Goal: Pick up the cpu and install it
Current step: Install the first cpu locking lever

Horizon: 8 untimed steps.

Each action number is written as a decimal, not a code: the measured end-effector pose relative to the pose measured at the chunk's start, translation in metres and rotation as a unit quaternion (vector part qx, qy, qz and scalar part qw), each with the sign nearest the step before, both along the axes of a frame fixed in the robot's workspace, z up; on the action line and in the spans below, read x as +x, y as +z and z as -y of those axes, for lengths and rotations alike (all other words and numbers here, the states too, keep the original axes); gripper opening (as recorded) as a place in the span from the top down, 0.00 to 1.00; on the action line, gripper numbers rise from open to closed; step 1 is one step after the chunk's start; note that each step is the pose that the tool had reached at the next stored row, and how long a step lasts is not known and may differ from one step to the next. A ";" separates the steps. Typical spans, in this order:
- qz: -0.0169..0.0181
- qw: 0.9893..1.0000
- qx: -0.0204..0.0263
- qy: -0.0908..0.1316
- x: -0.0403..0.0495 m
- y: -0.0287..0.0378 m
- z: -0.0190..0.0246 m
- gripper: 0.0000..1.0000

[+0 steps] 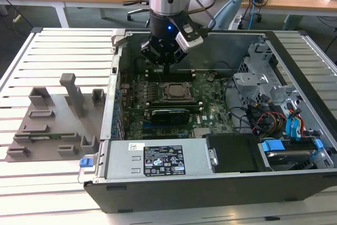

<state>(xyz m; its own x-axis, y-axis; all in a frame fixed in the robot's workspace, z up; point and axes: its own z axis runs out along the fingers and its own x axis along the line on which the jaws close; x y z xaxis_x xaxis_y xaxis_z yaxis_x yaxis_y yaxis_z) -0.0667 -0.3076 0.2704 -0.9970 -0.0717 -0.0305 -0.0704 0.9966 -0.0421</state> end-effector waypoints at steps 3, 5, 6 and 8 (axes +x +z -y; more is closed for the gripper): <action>0.000 1.000 0.000 0.000 -0.0047 -0.0002 0.0000 0.89; 0.000 1.000 0.000 0.000 -0.0076 -0.0004 0.0000 0.89; 0.000 1.000 0.000 0.000 -0.0090 -0.0004 0.0000 0.89; 0.000 1.000 0.000 0.000 -0.0118 -0.0006 0.0000 0.89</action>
